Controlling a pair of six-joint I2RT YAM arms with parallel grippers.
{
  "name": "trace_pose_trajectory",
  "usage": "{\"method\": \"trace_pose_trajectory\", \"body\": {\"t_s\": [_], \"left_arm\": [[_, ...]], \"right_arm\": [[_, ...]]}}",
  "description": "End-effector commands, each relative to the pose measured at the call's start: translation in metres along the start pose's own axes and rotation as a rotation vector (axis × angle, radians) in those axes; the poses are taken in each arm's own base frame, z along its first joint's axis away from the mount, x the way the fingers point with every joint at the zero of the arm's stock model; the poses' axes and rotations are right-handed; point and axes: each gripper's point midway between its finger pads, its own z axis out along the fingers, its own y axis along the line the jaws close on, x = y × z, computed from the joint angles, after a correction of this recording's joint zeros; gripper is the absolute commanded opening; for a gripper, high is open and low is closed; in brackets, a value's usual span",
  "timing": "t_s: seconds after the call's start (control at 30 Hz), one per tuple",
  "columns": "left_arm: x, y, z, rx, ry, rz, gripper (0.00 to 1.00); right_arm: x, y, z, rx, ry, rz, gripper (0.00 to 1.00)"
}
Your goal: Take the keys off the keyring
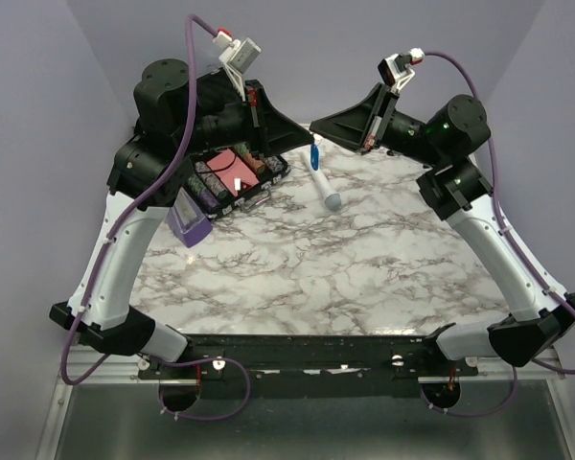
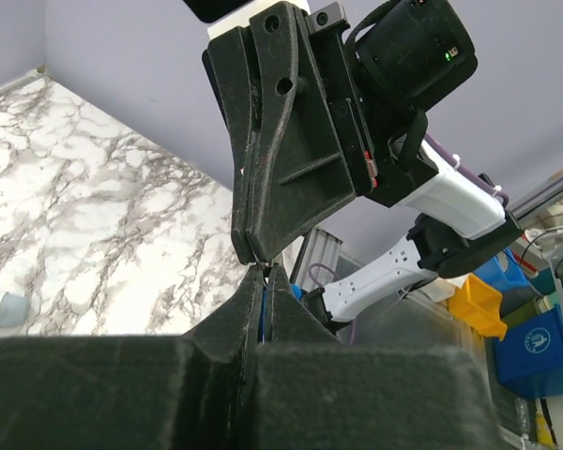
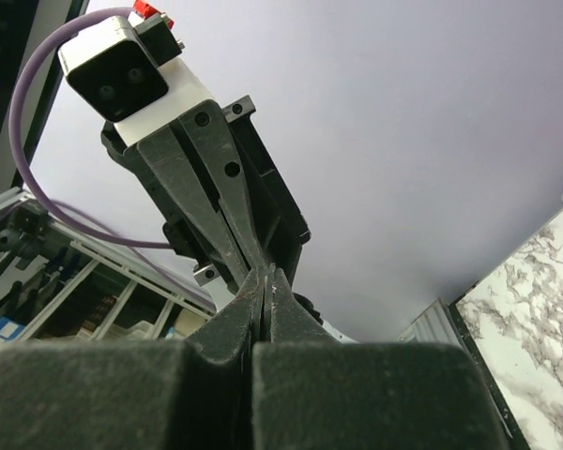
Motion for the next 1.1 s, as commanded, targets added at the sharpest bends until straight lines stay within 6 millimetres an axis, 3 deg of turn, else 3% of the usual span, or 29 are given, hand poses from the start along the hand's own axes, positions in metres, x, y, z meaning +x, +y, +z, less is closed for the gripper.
{"method": "trace_pose_trajectory", "body": {"t_s": [0.0,0.23,0.6,0.8,1.07], "left_arm": [[-0.007,0.003,0.005,-0.007,-0.017,0.009,0.0],[-0.022,0.033,0.012,-0.161,-0.107,-0.098,0.0],[-0.051,0.078,0.004,-0.41,-0.336,-0.319,0.0],[-0.055,0.093,-0.008,-0.503,-0.444,-0.421,0.0],[-0.044,0.11,-0.017,-0.628,-0.5,-0.472,0.0]], "right_arm": [[-0.006,-0.003,0.009,-0.005,-0.009,-0.007,0.01],[-0.019,-0.017,0.018,0.025,-0.053,0.002,0.01],[-0.045,-0.033,0.033,0.059,-0.143,0.005,0.01],[-0.052,-0.039,0.028,0.091,-0.205,0.014,0.01],[-0.061,-0.05,0.012,0.184,-0.322,0.025,0.01]]}}
